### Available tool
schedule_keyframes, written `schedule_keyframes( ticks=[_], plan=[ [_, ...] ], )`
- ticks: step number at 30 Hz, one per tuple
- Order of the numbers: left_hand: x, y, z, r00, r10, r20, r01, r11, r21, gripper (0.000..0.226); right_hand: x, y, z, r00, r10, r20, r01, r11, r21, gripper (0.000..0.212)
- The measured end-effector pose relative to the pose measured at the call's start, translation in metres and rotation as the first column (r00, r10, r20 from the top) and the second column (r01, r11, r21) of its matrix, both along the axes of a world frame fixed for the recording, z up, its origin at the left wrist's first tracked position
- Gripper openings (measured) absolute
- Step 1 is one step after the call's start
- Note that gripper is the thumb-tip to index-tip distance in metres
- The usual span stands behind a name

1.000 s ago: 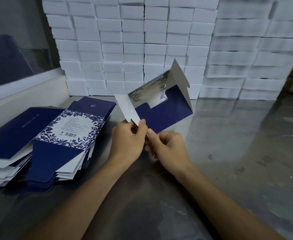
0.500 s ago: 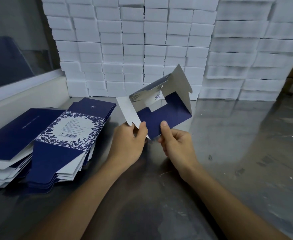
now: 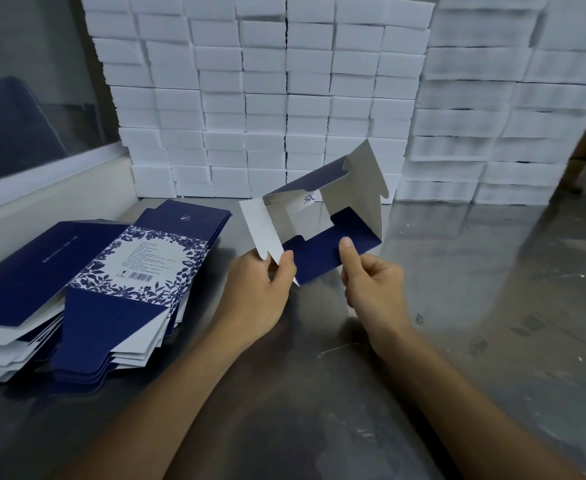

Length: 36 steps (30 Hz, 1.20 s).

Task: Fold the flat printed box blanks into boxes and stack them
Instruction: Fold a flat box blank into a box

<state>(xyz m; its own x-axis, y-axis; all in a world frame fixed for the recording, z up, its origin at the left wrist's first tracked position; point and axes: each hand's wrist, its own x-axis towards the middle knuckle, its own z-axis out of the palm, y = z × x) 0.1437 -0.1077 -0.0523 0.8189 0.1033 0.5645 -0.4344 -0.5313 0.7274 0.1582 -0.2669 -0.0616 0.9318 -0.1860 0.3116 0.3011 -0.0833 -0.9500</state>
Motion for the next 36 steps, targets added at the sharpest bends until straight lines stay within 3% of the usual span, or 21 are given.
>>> schedule_keyframes(
  ticks=[8, 12, 14, 17, 20, 23, 27, 32, 35, 36],
  plan=[
    [0.001, -0.001, -0.003, 0.999, -0.031, 0.007, 0.032, 0.999, -0.019, 0.042, 0.007, -0.011, -0.001, 0.994, -0.088, -0.069, 0.091, 0.995, 0.038, 0.057],
    [0.000, 0.001, -0.003, 1.000, -0.007, 0.027, 0.007, 1.000, 0.002, 0.055, 0.009, -0.017, -0.002, 0.952, -0.307, -0.021, 0.297, 0.934, -0.197, 0.042],
    [0.001, 0.003, -0.003, 0.999, 0.017, 0.048, -0.020, 0.998, 0.053, 0.055, 0.009, -0.023, -0.002, 0.926, -0.376, 0.036, 0.374, 0.897, -0.234, 0.030],
    [0.001, 0.002, -0.002, 0.998, 0.037, 0.055, -0.041, 0.997, 0.071, 0.033, 0.009, -0.027, 0.001, 0.949, -0.260, 0.180, 0.290, 0.943, -0.165, 0.021],
    [-0.003, -0.003, 0.001, 0.997, 0.009, 0.081, -0.012, 0.999, 0.046, 0.019, 0.005, -0.021, 0.004, 0.919, -0.177, 0.351, 0.268, 0.935, -0.231, 0.013],
    [-0.009, -0.002, 0.011, 0.990, -0.069, 0.119, 0.082, 0.991, -0.107, 0.046, 0.001, -0.018, 0.008, 0.894, -0.134, 0.427, 0.269, 0.923, -0.274, 0.022],
    [-0.015, 0.003, 0.027, 0.975, -0.175, 0.136, 0.207, 0.938, -0.277, 0.077, -0.004, -0.018, 0.011, 0.894, -0.003, 0.447, 0.171, 0.927, -0.335, 0.053],
    [-0.015, 0.001, 0.038, 0.982, 0.023, 0.187, 0.018, 0.977, -0.211, 0.028, -0.007, -0.014, 0.013, 0.884, 0.100, 0.457, 0.113, 0.903, -0.415, 0.055],
    [-0.016, 0.003, 0.045, 0.994, 0.018, 0.103, 0.021, 0.932, -0.361, 0.005, -0.007, -0.013, 0.014, 0.877, 0.155, 0.454, 0.086, 0.881, -0.466, 0.059],
    [-0.015, 0.004, 0.046, 0.997, -0.010, 0.076, 0.042, 0.896, -0.443, 0.014, -0.006, -0.013, 0.015, 0.871, 0.184, 0.456, 0.080, 0.862, -0.501, 0.062]
  ],
)
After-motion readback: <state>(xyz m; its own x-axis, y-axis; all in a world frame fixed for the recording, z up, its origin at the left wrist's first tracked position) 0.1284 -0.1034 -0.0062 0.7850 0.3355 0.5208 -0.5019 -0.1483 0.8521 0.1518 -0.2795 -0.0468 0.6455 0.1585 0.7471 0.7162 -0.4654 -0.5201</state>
